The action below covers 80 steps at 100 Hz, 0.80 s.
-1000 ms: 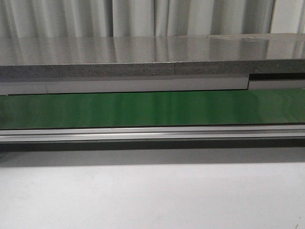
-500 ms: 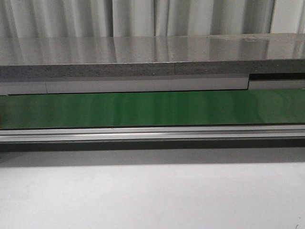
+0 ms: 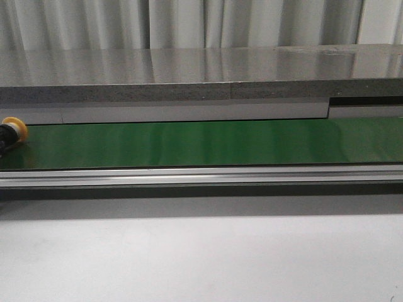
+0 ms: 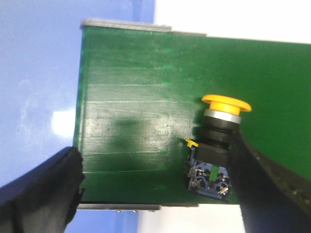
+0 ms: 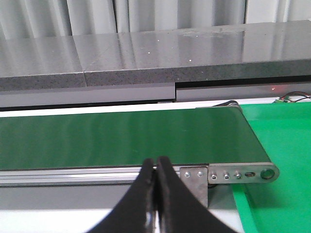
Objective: Move button from left to right
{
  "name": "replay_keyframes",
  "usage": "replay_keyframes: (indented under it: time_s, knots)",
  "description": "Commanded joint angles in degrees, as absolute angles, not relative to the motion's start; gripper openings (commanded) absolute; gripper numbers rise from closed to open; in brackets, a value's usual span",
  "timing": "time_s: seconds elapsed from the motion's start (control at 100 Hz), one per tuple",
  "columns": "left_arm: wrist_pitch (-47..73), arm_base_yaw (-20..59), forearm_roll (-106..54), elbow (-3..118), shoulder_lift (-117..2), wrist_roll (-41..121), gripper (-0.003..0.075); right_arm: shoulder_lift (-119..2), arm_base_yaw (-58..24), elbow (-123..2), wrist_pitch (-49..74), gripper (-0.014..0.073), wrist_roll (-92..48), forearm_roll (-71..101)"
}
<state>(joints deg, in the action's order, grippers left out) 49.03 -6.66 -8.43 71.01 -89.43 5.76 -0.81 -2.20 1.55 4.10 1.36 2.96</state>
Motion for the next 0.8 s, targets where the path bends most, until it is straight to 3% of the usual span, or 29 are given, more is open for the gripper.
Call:
replay_keyframes:
  time_s: [0.0,0.35,0.6,0.79]
  knots:
    - [47.0,-5.6,-9.5,72.5,-84.8,5.8,0.0586,-1.3,-2.0,0.8,-0.6,-0.0067,1.3,2.8]
    - [35.5,-1.7,-9.5,65.1,-70.6,6.8,0.0586,-1.3,-2.0,0.8,-0.6,-0.0067,1.3,2.8]
    - [17.4,0.3,-9.5,49.0,-52.9,6.8,0.0586,-1.3,-2.0,0.8,-0.6,-0.0067,1.3,2.8]
    - [12.9,0.4,-8.5,37.5,-39.3,7.1,0.0586,-1.3,-2.0,0.8,-0.6,-0.0067,1.3,2.8]
